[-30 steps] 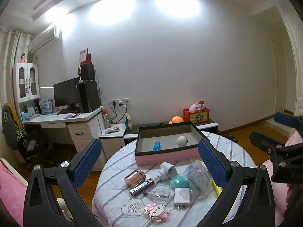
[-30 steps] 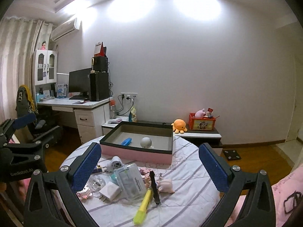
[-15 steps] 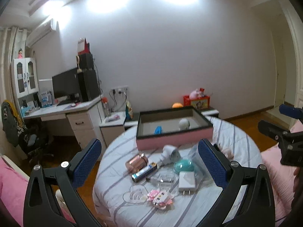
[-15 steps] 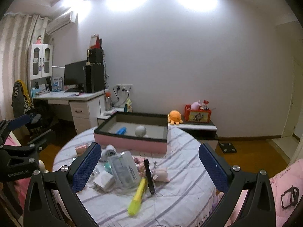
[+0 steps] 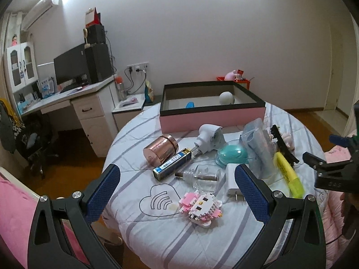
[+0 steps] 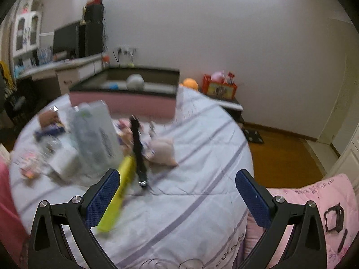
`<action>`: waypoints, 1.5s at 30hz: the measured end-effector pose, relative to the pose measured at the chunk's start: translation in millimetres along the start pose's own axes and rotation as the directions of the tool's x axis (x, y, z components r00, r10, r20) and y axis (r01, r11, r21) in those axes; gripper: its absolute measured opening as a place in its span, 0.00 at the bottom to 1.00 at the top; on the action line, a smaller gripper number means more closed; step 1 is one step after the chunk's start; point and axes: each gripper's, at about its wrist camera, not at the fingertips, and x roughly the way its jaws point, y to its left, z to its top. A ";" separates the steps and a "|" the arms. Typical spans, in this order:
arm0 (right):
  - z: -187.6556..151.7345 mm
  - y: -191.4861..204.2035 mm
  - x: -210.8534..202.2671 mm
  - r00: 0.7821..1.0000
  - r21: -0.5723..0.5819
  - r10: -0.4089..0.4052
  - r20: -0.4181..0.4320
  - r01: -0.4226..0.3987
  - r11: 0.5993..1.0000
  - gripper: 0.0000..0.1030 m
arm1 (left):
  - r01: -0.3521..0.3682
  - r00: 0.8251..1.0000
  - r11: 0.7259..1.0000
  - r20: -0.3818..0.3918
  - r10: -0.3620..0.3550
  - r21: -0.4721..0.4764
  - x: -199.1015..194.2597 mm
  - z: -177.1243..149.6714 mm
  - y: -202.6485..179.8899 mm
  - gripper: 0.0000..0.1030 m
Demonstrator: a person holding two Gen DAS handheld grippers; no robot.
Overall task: Organize rigid objects
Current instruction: 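Grasp the pig doll with the right gripper while the left gripper grasps the copper jar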
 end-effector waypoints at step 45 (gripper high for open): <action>42.2 -32.8 78.6 0.999 0.080 0.049 -0.023 -0.047 0.996 0.43 | -0.065 0.986 0.997 -0.154 0.058 -0.044 80.6 2.2 43.1 1.00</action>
